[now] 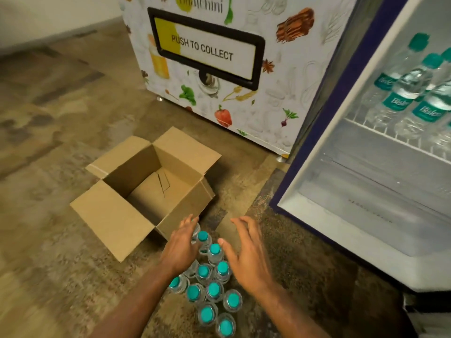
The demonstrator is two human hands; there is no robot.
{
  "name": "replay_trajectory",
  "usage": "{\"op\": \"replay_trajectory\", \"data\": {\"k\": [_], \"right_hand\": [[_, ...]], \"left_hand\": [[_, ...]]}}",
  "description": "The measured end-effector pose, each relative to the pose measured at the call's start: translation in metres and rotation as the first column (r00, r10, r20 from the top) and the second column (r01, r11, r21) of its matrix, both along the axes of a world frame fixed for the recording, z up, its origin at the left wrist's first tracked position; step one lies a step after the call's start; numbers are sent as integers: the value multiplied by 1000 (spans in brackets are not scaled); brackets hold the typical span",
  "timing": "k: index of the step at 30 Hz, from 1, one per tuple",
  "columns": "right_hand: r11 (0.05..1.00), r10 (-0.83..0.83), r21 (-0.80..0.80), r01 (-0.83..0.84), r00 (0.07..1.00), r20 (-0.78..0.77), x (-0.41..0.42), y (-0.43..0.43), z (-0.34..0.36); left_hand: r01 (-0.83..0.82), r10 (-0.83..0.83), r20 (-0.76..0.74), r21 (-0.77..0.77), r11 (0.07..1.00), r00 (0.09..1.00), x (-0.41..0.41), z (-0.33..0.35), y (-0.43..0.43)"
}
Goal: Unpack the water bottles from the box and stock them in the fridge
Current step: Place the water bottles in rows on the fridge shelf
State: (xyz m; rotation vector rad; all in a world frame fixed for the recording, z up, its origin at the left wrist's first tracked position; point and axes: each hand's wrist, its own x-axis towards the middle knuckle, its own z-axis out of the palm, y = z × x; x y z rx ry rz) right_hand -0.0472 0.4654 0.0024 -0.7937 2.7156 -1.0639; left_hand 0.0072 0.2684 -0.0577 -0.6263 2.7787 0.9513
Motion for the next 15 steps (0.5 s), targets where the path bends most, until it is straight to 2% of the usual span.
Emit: {"op": "replay_trajectory", "data": {"k": [6,15], "right_hand": [[991,63,116,-73,994,89,1,-22,-37],[950,119,253,-185,959,257,-20,-70,-69]], "left_hand": [[25,-24,14,-78,997,1000,0,-26,-14],[-60,60,4,21,998,998,-13,-50,-31]]}}
